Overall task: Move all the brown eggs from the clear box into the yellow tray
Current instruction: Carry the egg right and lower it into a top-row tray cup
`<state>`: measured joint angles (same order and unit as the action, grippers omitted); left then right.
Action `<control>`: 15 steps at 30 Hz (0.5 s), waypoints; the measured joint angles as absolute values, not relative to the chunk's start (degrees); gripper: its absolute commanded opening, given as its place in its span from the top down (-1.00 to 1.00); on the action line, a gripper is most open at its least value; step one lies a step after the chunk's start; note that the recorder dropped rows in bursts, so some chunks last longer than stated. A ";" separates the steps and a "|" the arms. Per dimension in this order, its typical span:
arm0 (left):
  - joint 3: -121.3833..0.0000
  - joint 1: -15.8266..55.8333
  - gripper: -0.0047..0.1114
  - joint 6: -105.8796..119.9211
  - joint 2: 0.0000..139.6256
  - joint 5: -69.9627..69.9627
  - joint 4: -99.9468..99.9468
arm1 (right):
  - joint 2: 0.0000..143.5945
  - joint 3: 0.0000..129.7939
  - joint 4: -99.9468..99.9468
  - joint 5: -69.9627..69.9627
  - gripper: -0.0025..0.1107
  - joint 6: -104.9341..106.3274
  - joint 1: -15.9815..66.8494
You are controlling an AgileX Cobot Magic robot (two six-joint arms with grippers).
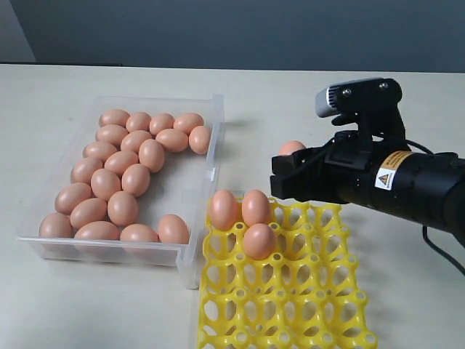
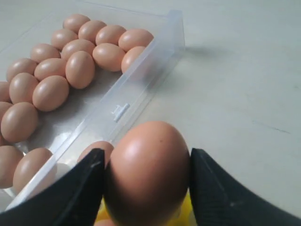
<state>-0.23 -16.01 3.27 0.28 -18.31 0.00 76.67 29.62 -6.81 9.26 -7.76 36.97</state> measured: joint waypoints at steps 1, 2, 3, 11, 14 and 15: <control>-0.23 -16.01 0.91 3.27 0.28 -18.31 0.00 | 77.21 29.61 -7.34 9.67 0.96 -7.76 36.97; -0.23 -16.01 0.91 3.27 0.28 -18.31 0.00 | 77.91 29.61 -7.66 9.98 0.96 -7.76 36.97; -0.23 -16.01 0.91 3.27 0.28 -18.31 0.00 | 78.58 29.61 -8.02 10.28 0.96 -7.76 36.97; -0.23 -16.01 0.91 3.27 0.28 -18.31 0.00 | 87.02 29.48 -9.16 13.74 0.96 -7.76 36.97; -0.23 -16.01 0.91 3.27 0.28 -18.31 0.00 | 89.57 29.48 -10.45 14.21 0.96 -7.76 36.97; -0.23 -16.01 0.91 3.27 0.28 -18.31 0.00 | 90.30 29.48 -10.72 14.30 0.96 -7.76 36.97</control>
